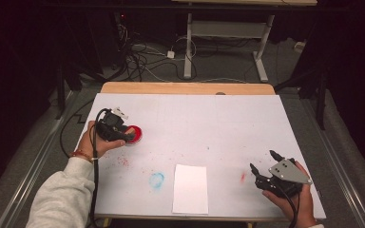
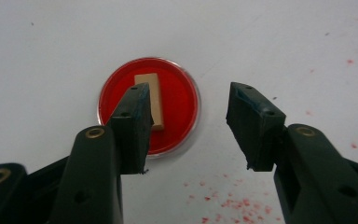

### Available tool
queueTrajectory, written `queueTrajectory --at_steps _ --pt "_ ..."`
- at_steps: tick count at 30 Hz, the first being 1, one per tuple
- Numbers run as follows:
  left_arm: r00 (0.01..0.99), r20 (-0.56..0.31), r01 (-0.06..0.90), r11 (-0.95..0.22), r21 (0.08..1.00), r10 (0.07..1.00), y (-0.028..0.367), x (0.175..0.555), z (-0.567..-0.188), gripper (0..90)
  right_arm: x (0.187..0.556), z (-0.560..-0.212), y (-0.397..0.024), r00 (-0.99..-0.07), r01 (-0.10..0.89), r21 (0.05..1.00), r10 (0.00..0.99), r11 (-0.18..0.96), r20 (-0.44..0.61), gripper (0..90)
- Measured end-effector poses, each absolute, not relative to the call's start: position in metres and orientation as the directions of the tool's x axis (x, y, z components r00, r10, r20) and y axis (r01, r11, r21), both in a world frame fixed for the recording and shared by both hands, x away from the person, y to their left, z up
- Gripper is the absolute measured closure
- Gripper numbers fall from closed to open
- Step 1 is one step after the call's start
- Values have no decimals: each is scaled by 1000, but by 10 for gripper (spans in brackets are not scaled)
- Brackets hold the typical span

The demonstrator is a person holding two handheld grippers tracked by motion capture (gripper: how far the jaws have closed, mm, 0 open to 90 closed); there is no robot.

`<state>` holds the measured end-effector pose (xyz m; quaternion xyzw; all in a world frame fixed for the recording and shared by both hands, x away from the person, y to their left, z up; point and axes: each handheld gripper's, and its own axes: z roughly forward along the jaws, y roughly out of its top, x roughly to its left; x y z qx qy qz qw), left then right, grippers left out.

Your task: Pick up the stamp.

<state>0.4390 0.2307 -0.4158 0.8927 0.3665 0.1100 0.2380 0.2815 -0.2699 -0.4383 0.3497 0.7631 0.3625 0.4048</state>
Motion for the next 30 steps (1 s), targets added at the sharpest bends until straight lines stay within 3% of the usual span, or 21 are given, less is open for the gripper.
queueTrajectory --at_steps 8,17,25,30 --pt "684 37 630 -616 472 728 231 450 -422 552 282 -438 -271 -430 241 837 828 491 -361 258" --pt "680 25 636 -606 479 733 231 454 -427 726 282 -440 -269 -434 242 830 821 503 -372 263" --pt "674 49 634 -612 474 737 228 455 -428 654 282 -440 -270 -429 246 829 824 501 -371 263" --pt "673 50 633 -610 477 738 229 456 -429 674 283 -440 -269 -436 247 827 820 506 -372 263"
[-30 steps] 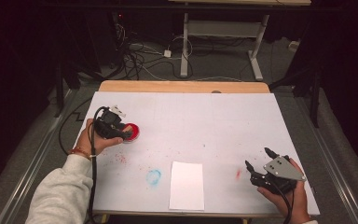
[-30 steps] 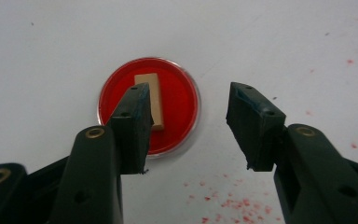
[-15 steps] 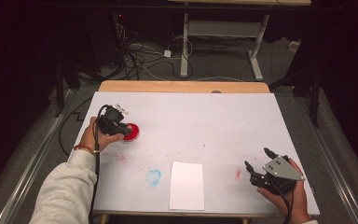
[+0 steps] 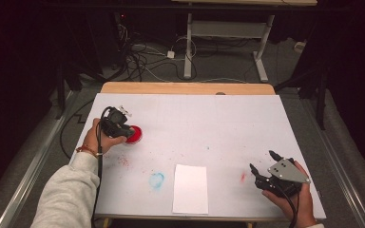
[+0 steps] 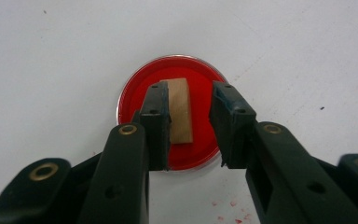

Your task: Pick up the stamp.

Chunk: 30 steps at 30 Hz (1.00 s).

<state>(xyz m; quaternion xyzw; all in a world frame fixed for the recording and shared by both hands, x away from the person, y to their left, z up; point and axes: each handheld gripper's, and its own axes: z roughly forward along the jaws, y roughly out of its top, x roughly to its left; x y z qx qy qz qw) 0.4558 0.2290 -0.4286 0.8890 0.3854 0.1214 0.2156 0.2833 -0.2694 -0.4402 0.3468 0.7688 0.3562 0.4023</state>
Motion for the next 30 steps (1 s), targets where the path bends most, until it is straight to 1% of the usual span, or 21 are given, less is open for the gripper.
queueTrajectory --at_steps 3,6,7,9,11,14,17,22,27,30 --pt "672 42 634 -604 483 739 230 456 -428 677 284 -440 -270 -439 250 829 821 501 -364 263" --pt "657 48 640 -590 492 753 231 457 -429 610 283 -440 -271 -435 251 830 824 499 -363 264" --pt "657 48 640 -590 492 753 231 457 -429 615 283 -440 -271 -435 251 830 824 499 -363 264" --pt "654 49 644 -589 487 755 230 458 -431 585 283 -440 -271 -432 252 828 824 501 -367 264" --pt "658 40 649 -593 476 752 229 460 -433 590 283 -440 -271 -435 250 827 821 504 -368 264" --pt "653 38 655 -590 471 756 229 462 -436 570 284 -441 -269 -439 253 825 820 505 -367 264" --pt "655 13 662 -582 473 756 231 464 -439 693 284 -442 -269 -444 255 823 818 508 -367 266" --pt "651 11 668 -580 466 759 231 466 -441 732 284 -441 -271 -440 257 823 819 507 -367 271" --pt "652 9 669 -580 465 759 231 467 -443 730 286 -442 -271 -440 264 823 822 503 -361 272" --pt "655 24 666 -591 456 756 229 467 -444 732 286 -442 -271 -439 264 822 822 505 -363 272"
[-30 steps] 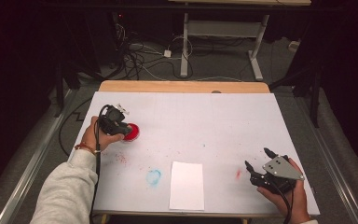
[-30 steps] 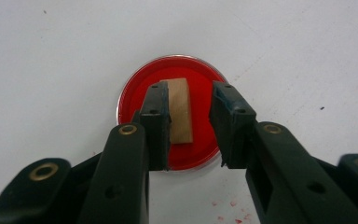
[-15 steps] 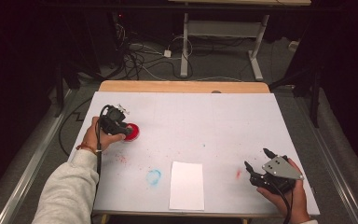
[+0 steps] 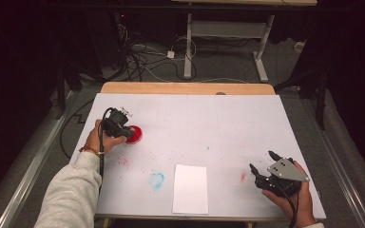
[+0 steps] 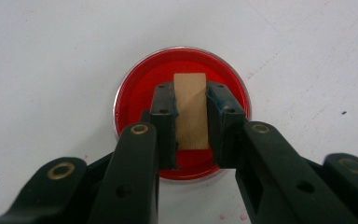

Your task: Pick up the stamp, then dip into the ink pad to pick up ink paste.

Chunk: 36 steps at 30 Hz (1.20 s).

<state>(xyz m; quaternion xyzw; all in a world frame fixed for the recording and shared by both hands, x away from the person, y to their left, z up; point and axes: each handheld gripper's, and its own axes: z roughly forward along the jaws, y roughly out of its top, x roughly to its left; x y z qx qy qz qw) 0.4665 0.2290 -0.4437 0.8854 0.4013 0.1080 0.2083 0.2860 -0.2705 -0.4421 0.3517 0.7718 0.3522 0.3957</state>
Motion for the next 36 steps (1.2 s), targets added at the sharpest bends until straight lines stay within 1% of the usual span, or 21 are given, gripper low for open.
queueTrajectory --at_steps 7,16,20,28,36 --pt "655 26 665 -593 455 755 228 467 -444 737 286 -443 -273 -436 269 820 823 505 -364 273" --pt "647 7 665 -569 484 762 233 465 -445 738 286 -443 -274 -437 269 823 825 500 -358 272" --pt "639 -15 648 -528 550 769 240 460 -438 738 285 -443 -275 -434 270 824 827 498 -358 271" --pt "635 2 616 -509 601 772 249 446 -421 738 284 -442 -274 -431 273 823 828 498 -358 270" --pt "662 13 567 -513 644 749 251 425 -403 738 285 -443 -271 -442 273 822 824 499 -353 270"
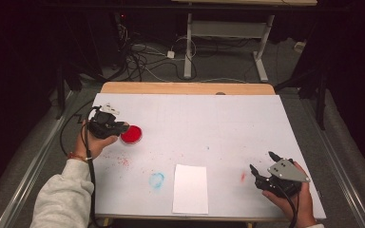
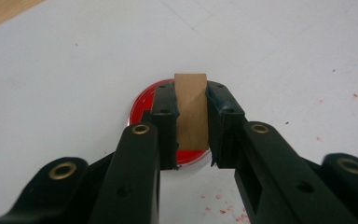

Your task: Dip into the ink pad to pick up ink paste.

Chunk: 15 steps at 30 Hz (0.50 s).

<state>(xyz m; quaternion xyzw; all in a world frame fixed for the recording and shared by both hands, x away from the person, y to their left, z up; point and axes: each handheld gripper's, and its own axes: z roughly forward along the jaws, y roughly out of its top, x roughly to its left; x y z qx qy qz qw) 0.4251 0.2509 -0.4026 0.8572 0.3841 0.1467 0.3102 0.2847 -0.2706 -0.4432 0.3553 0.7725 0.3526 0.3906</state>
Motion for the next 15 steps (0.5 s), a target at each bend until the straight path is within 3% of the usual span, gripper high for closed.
queueTrajectory --at_steps 15 --pt "675 55 518 -526 675 736 245 411 -380 738 281 -443 -271 -445 263 821 819 506 -363 263"
